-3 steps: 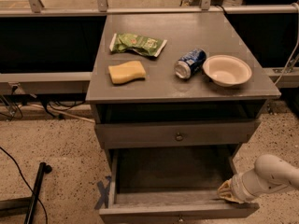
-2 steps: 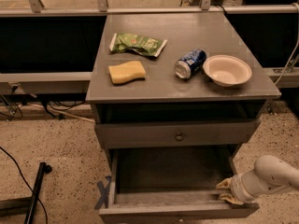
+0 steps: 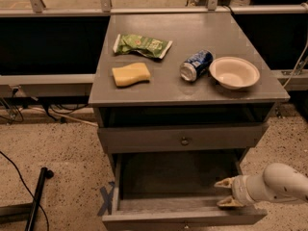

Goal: Open middle drawer

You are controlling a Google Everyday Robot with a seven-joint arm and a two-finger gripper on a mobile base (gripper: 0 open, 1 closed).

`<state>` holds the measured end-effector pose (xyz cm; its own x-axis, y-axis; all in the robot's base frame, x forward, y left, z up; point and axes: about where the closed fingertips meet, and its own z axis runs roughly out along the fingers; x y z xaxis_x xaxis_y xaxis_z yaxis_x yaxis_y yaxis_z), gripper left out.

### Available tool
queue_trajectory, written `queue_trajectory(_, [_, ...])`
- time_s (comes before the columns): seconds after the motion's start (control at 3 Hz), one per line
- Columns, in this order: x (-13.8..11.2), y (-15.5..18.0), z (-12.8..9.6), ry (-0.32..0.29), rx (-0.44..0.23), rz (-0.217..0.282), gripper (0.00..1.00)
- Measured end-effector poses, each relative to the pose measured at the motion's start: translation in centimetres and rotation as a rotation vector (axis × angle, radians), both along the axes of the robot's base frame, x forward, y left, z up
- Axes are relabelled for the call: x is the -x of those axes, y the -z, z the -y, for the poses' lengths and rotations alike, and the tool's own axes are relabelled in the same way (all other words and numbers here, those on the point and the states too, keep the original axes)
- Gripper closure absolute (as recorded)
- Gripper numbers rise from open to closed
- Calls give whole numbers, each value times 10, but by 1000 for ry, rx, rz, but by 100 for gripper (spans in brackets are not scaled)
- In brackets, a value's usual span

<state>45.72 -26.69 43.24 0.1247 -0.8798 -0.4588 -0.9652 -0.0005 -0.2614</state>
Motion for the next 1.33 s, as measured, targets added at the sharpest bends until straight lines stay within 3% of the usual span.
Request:
queue_trajectory(0.33, [-21, -62, -28, -16, -88, 273, 61])
queue_trajectory(0.67, [-27, -94, -44, -33, -128, 380, 60])
queue_trajectory(1.0, [-27, -110, -40, -27, -128, 396, 42])
queue_trajectory(1.33, [-19, -107, -24, -11, -82, 345, 10])
